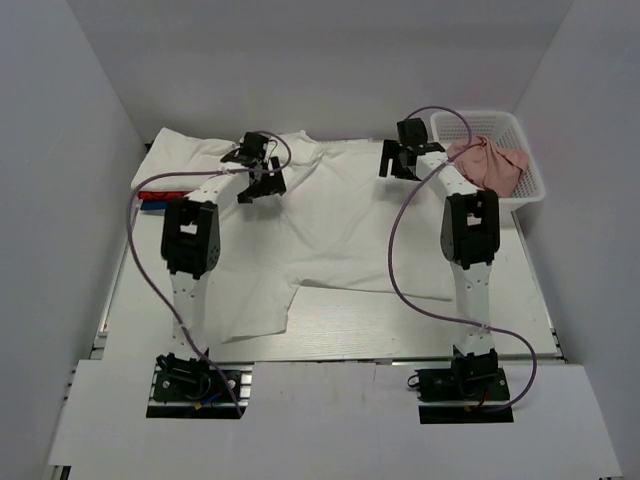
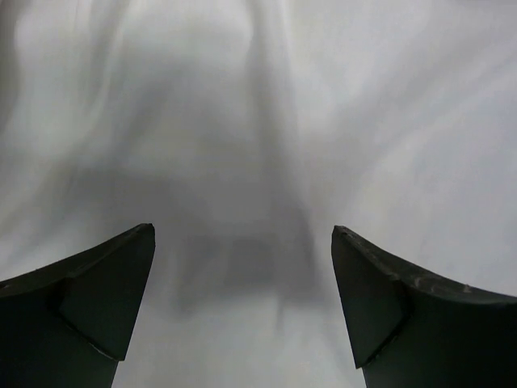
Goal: Fold and stack the t-shirts
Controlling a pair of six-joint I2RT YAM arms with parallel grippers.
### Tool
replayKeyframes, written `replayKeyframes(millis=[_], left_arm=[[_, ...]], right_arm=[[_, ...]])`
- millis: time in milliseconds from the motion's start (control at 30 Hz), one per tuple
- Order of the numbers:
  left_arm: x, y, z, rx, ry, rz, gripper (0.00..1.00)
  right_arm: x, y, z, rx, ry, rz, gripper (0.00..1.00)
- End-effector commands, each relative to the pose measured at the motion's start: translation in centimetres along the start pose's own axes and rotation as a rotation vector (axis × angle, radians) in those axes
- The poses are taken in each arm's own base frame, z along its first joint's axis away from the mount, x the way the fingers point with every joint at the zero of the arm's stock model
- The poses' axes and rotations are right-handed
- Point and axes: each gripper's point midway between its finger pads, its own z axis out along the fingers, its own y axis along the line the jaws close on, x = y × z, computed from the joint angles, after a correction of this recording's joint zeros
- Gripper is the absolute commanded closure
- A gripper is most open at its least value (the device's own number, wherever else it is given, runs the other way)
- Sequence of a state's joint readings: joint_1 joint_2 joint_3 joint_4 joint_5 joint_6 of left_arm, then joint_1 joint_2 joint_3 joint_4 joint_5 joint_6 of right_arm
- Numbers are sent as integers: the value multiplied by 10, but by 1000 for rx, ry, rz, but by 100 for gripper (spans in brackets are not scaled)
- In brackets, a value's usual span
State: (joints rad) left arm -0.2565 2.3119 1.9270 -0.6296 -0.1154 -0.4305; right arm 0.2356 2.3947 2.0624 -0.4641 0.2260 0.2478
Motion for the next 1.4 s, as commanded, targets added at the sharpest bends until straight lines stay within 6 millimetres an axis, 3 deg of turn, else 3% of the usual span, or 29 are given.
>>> replayKeyframes(millis=[0,33,67,100,133,167,200,233,267,300,333,367,400,467,533,667,733,933,1133,1167,1200,1233,1267,1300,1367], left_arm=[[-2,-1,-96,48,-72,-26,0],[-7,2,-136,75,-125,-54,0],[5,8,-149,75,-120,-72,0],[43,24,-148,44,-56,-110,0],[58,32,-159,38,-45,-138,0],[64,38,-191,59,-79,-178,0],[103,55,-189,22,-14,-209,0],[117,60,-196,16,-4,-273,0],[148,71,-208,24,29,-294,0],[164,79,-213,11,47,-316,0],[180,86,-218,-8,72,-363,0],[219,103,-221,-76,161,-380,0],[226,111,-232,-82,139,-412,0],[260,125,-237,-134,191,-478,0],[264,118,-246,-65,173,-536,0],[284,120,-237,-44,189,-638,0],[294,125,-229,-66,196,-664,0],[309,144,-215,-211,229,-677,0],[315,152,-206,-286,235,-704,2],[318,154,-204,-288,237,-703,5],[324,155,-199,-296,242,-712,19],[327,157,-199,-303,248,-710,19],[325,156,-197,-294,240,-713,26],[322,154,-196,-285,231,-715,50],[316,153,-194,-258,194,-721,68]], right_arm=[[-58,36,-96,-154,-168,-24,10],[-46,38,-97,-167,-142,-26,10],[-27,50,-99,-208,-104,-35,10],[-46,57,-129,-249,-176,-30,10],[-29,59,-129,-253,-147,-31,10],[-14,66,-138,-273,-131,-40,10],[-16,69,-154,-289,-151,-17,10],[-13,70,-158,-296,-161,-10,10],[16,66,-159,-286,-109,-10,10],[9,67,-176,-303,-145,51,10],[48,54,-164,-272,-70,58,10],[43,55,-179,-294,-106,75,10],[39,53,-195,-308,-140,104,10],[60,44,-207,-317,-145,119,10],[72,37,-217,-311,-148,133,10],[101,12,-228,-233,-125,192,10],[101,7,-238,-233,-148,218,10],[126,-11,-245,-179,-113,235,10],[170,-26,-237,-110,15,214,10],[173,-31,-236,-82,21,221,10],[184,-48,-234,18,44,249,10],[188,-50,-235,27,60,245,10],[194,-56,-234,58,72,257,10],[199,-63,-235,95,88,298,10],[213,-74,-236,148,112,313,10]])
